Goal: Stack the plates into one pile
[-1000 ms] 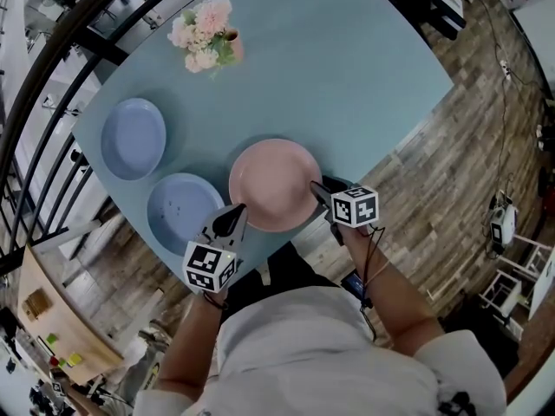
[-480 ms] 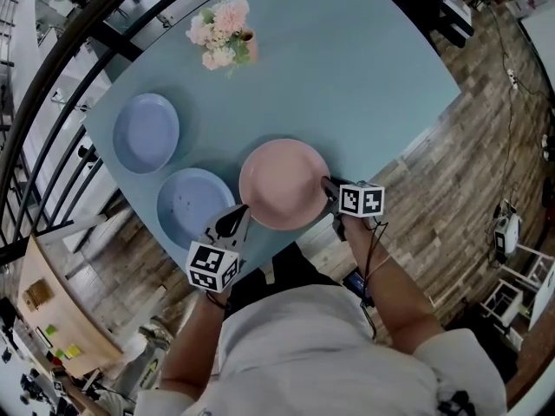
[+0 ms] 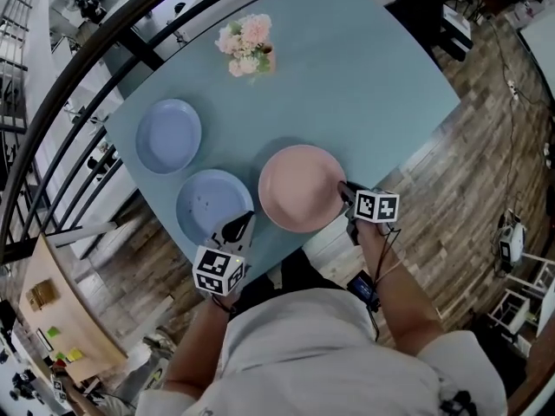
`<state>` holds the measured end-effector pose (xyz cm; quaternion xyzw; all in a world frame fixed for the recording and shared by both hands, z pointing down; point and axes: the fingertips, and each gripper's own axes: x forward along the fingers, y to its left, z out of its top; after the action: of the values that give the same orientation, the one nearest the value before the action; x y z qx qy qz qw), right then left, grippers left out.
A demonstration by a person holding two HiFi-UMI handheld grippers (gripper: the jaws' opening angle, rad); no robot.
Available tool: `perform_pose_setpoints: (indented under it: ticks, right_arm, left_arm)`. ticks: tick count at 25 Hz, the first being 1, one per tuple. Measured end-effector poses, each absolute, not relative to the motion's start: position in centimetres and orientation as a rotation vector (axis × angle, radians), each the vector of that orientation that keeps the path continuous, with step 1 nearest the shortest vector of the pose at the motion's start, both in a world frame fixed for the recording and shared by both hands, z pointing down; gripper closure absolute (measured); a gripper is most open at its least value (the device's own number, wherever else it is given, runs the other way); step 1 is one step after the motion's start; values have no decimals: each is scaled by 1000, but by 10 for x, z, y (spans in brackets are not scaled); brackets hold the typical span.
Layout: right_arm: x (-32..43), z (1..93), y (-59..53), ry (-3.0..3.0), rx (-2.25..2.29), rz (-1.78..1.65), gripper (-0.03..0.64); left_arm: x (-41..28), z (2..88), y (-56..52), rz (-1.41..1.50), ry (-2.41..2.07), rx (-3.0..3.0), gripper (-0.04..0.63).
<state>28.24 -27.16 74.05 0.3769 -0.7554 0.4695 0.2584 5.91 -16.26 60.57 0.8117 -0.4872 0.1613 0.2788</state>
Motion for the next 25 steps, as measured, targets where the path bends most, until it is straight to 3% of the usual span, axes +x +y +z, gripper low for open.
perform_pose_setpoints:
  ticks: [25]
  right_arm:
    - [181, 598, -177, -2280, 1199, 1177, 594]
  left_arm:
    - [-54, 506, -67, 318, -1373, 2418, 591]
